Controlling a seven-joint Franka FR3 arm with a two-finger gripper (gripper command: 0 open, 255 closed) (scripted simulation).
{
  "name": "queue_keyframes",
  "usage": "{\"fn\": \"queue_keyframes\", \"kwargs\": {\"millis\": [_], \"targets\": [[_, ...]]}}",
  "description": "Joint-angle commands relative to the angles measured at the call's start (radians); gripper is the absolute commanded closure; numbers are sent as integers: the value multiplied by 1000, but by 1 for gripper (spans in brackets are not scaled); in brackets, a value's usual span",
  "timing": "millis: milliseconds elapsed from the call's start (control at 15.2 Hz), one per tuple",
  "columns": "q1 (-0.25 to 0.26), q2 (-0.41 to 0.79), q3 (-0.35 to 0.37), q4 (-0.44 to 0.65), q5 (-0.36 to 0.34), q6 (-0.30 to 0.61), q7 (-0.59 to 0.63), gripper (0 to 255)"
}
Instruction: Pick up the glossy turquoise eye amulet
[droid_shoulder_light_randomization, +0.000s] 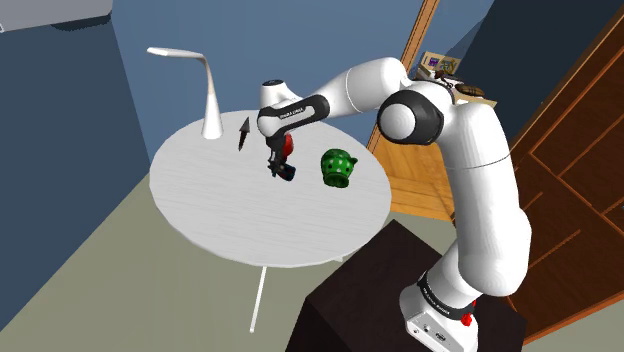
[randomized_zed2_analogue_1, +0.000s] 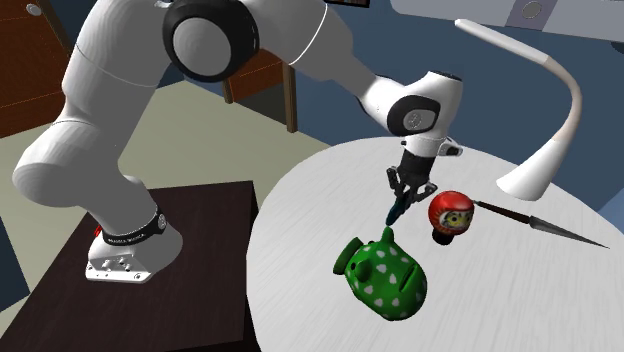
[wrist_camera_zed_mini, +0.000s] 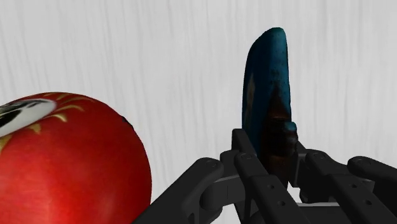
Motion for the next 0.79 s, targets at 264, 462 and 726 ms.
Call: {"fn": "queue_keyframes", "kwargs": {"millis": [264, 462, 726], "targets": [[1, -42, 1, 7, 2, -50, -4, 255], [1, -63, 1, 14, 3, -79, -8, 255], [1, -89, 1, 27, 4, -117, -12, 255]]}}
